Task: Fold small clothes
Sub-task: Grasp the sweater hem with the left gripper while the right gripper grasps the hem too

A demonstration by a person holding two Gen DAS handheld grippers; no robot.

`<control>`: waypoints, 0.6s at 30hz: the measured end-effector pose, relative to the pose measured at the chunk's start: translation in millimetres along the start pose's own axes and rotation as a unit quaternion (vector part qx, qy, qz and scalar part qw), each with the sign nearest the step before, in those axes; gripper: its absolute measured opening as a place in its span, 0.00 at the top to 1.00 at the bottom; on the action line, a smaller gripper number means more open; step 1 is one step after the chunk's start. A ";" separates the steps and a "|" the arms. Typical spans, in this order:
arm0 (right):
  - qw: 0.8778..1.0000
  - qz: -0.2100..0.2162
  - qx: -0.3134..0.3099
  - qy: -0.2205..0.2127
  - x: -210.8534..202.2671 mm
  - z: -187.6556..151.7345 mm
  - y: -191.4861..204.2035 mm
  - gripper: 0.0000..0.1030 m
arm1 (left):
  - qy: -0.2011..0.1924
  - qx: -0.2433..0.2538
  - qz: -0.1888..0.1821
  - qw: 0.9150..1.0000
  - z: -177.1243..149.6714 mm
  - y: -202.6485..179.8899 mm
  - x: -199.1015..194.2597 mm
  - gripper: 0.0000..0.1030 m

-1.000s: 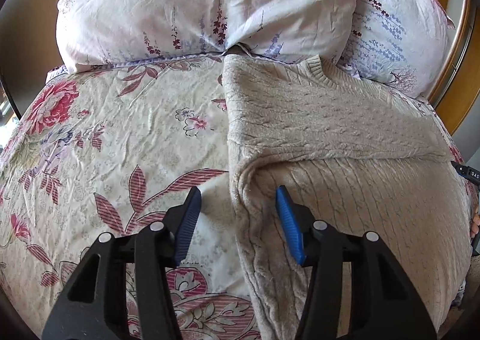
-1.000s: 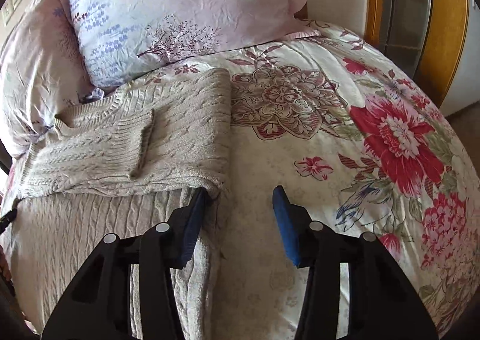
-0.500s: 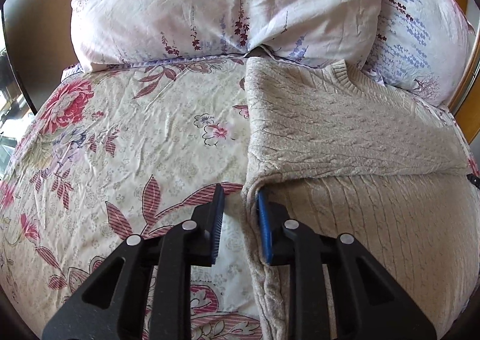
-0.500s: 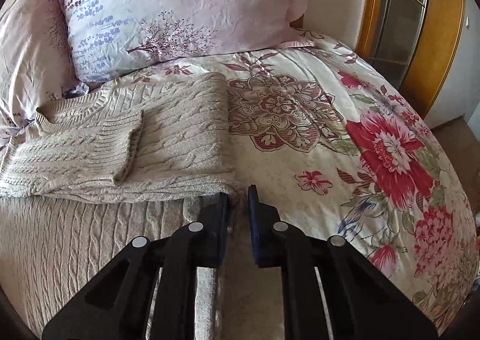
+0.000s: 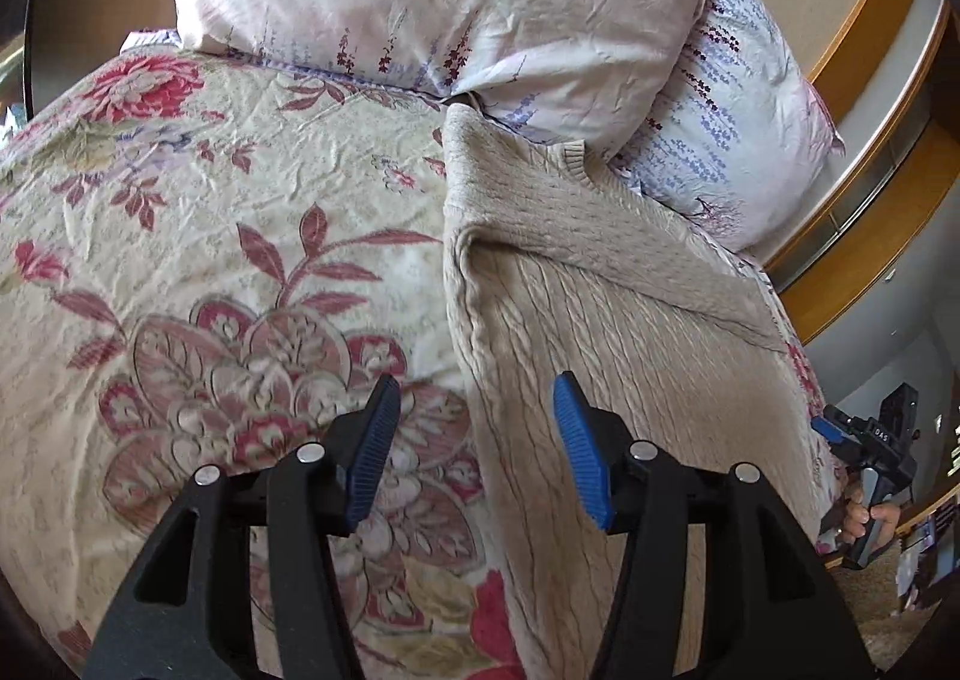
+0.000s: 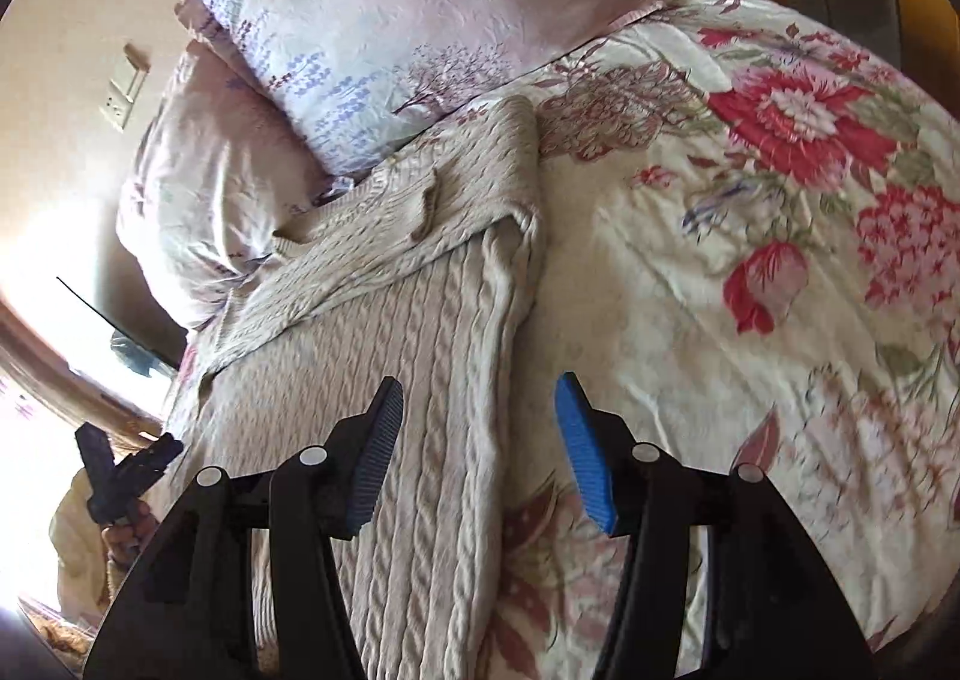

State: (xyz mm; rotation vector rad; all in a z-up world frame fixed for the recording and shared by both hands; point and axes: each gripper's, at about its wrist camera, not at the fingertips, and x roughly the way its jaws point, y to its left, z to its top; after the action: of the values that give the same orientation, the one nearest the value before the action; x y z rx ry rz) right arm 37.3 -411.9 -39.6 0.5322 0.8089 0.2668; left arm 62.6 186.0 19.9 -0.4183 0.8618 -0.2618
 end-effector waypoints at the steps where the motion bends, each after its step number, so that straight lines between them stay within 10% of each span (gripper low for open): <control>1: 1.000 0.007 0.004 0.007 -0.8 -5.6 -0.9 0.48 | 0.003 -0.015 -0.011 1.000 -6.0 2.6 -1.0 0.50; 18: 0.983 0.161 0.053 0.063 -20.9 -82.9 -1.3 0.64 | 0.026 -0.041 -0.137 0.989 -94.2 -14.2 -31.8 0.71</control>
State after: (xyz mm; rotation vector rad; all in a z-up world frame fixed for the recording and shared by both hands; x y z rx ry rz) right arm -38.3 -392.9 -74.6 0.7538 0.8626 0.5619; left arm -31.4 162.2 -6.5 -0.6100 0.8675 -0.4928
